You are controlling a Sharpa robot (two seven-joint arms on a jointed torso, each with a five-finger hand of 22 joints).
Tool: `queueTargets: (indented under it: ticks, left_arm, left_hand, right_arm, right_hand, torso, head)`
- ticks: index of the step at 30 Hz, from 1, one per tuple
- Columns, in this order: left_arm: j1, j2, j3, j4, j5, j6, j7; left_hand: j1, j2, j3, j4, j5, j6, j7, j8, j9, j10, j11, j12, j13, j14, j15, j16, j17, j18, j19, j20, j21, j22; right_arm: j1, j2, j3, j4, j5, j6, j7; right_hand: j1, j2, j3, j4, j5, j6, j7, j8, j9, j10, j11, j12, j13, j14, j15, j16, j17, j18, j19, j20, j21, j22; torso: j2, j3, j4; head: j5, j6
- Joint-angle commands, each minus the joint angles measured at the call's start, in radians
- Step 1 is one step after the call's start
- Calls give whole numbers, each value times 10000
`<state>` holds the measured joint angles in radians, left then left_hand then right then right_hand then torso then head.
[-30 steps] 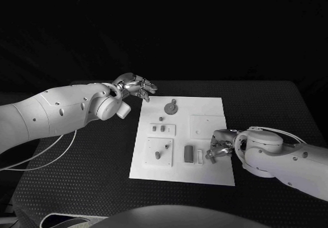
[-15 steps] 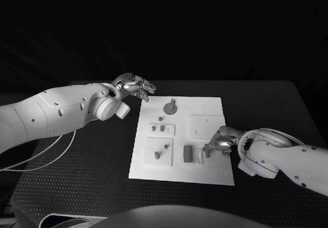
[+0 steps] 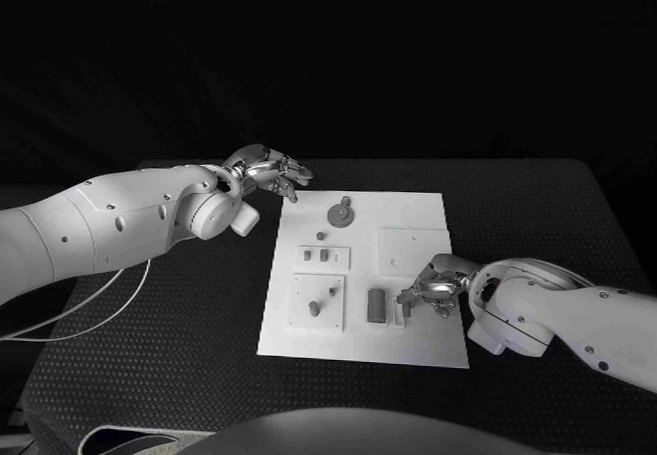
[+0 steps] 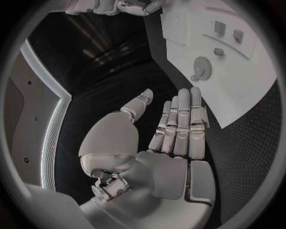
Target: Assemble the parts on the task board
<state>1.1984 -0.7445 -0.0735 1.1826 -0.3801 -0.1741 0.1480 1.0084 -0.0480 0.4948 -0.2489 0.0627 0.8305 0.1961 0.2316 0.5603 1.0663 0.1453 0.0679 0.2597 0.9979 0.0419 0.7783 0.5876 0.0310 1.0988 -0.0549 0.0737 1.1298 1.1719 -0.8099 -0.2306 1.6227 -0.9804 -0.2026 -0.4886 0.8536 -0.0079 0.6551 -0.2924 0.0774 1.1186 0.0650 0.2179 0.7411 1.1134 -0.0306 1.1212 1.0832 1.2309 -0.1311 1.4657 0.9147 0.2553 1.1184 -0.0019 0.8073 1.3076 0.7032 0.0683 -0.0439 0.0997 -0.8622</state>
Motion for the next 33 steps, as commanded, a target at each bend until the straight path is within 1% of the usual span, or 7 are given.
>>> queueTargets:
  ticks: [1, 6, 11, 15, 23, 28, 33]
  left_arm:
    - [14, 11, 5, 40, -26, 106, 45]
    - [14, 18, 5, 46, -26, 120, 49]
    - [14, 17, 5, 40, -26, 110, 55]
    - [14, 22, 5, 36, -26, 110, 54]
    - [14, 18, 6, 37, -26, 108, 52]
    - [14, 17, 6, 34, -26, 99, 51]
    - [14, 17, 6, 35, -26, 96, 51]
  left_hand:
    - [-88, -29, -14, 56, -9, -76, 4, 56, -4, -29, 37, 16, -10, 50, -6, -58, 17, 215, 55, -29, -33, 10]
    - [-86, -29, -13, 58, -9, -75, 3, 57, -4, -27, 36, 16, -10, 50, -6, -59, 21, 215, 55, -29, -33, 11]
    - [-86, -32, -13, 58, -9, -73, 3, 58, -4, -26, 35, 17, -10, 51, -7, -60, 23, 215, 55, -29, -33, 12]
    - [-86, -34, -13, 59, -9, -73, 2, 59, -4, -26, 35, 17, -9, 51, -7, -61, 25, 215, 55, -29, -33, 12]
    - [-88, -37, -13, 62, -10, -73, 2, 60, -4, -26, 36, 17, -10, 50, -7, -64, 28, 214, 54, -28, -33, 13]
    - [-89, -38, -14, 64, -10, -74, 3, 59, -4, -27, 36, 16, -10, 49, -6, -66, 30, 213, 53, -28, -33, 14]
    - [-89, -38, -13, 66, -9, -75, 3, 59, -5, -27, 36, 16, -10, 49, -6, -67, 32, 213, 53, -28, -34, 14]
  right_arm:
    - [-38, 94, -6, -35, 215, 406, -57]
    - [-137, 230, -8, -150, 155, 372, -49]
    - [-176, 333, -7, -327, 13, 349, -28]
    - [-203, 390, -7, -444, 17, 451, 4]
    - [-234, 391, -7, -513, -3, 487, 1]
    - [-239, 410, -7, -529, -32, 685, -23]
    - [-270, 416, -7, -509, -31, 783, -31]
  right_hand:
    - [239, 326, -69, 1, 17, 44, 21, 12, -24, 202, -101, -48, -11, 1, -45, -26, -35, 65, 44, -19, 41, 185]
    - [218, 328, -74, 0, 18, 37, 25, 2, -37, 196, -97, -60, -15, -15, -45, -38, -65, 65, 35, -16, 30, 182]
    - [206, 354, -71, 0, 21, 36, 27, -4, -49, 194, -95, -69, -17, -21, -44, -47, -74, 65, 28, -14, 21, 179]
    - [182, 348, -81, 2, 18, 38, 29, -8, -57, 194, -93, -74, -18, -22, -43, -51, -78, 65, 26, -10, 16, 178]
    - [167, 362, -82, 4, 19, 45, 29, -8, -64, 193, -93, -79, -19, -35, -43, -58, -103, 65, 25, -9, 11, 177]
    - [134, 371, -90, 8, 19, 40, 33, -17, -77, 187, -89, -88, -20, -40, -41, -64, -108, 65, 21, -3, 2, 175]
    - [120, 376, -92, 9, 19, 39, 35, -20, -83, 184, -88, -92, -20, -41, -40, -66, -108, 65, 20, -1, -2, 174]
  torso:
    - [1, 5, -12]
    - [0, 12, 12]
    - [-5, 16, 15]
    - [-1, 4, 12]
    - [-4, 4, 1]
    - [-3, 3, 13]
    - [-3, 6, 6]
  head:
    - [-35, 1]
    - [-65, 10]
    - [-39, 6]
    - [-19, -16]
    - [2, -32]
    - [3, -59]
    - [16, -71]
